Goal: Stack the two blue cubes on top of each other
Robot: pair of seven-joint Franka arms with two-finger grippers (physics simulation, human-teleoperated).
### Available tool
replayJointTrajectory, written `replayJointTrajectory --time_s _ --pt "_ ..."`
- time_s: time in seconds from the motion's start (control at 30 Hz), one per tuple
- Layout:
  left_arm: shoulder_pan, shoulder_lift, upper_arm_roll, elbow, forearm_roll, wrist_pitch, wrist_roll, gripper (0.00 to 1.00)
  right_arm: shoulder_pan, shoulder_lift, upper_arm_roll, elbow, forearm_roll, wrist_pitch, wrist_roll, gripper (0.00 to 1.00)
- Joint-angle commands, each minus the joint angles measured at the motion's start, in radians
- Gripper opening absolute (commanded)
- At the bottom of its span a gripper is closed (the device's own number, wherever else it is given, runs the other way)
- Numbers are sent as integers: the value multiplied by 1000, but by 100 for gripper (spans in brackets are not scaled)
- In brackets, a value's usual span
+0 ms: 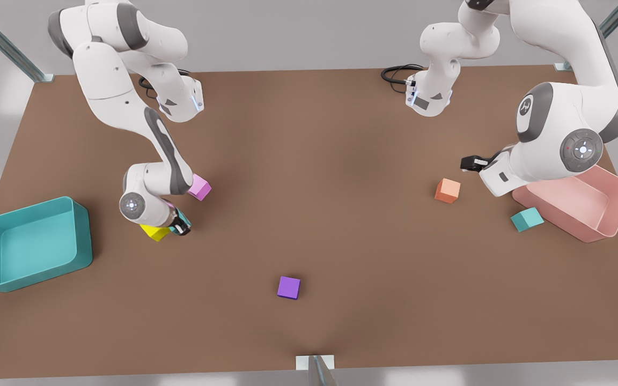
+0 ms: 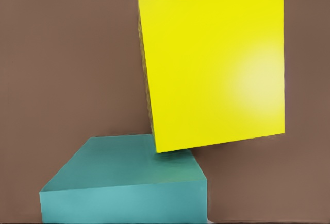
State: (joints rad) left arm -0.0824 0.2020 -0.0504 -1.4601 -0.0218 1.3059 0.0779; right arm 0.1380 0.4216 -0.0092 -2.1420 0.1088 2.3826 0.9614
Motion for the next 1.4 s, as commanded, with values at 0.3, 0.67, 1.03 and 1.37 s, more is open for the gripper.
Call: replayJointTrajectory --time_s 0.3,0.67,1.03,1.37 --pt "0 -1 0 3 0 -3 -29 100 367 69 63 246 318 -88 270 45" --pt "110 158 228 -40 6 447 175 100 719 480 -90 800 376 -76 711 45" --pt "234 359 241 -43 -49 599 218 100 798 513 -218 858 387 -125 795 100" --pt "311 415 247 -126 -52 662 261 100 667 345 -256 830 368 -488 617 100"
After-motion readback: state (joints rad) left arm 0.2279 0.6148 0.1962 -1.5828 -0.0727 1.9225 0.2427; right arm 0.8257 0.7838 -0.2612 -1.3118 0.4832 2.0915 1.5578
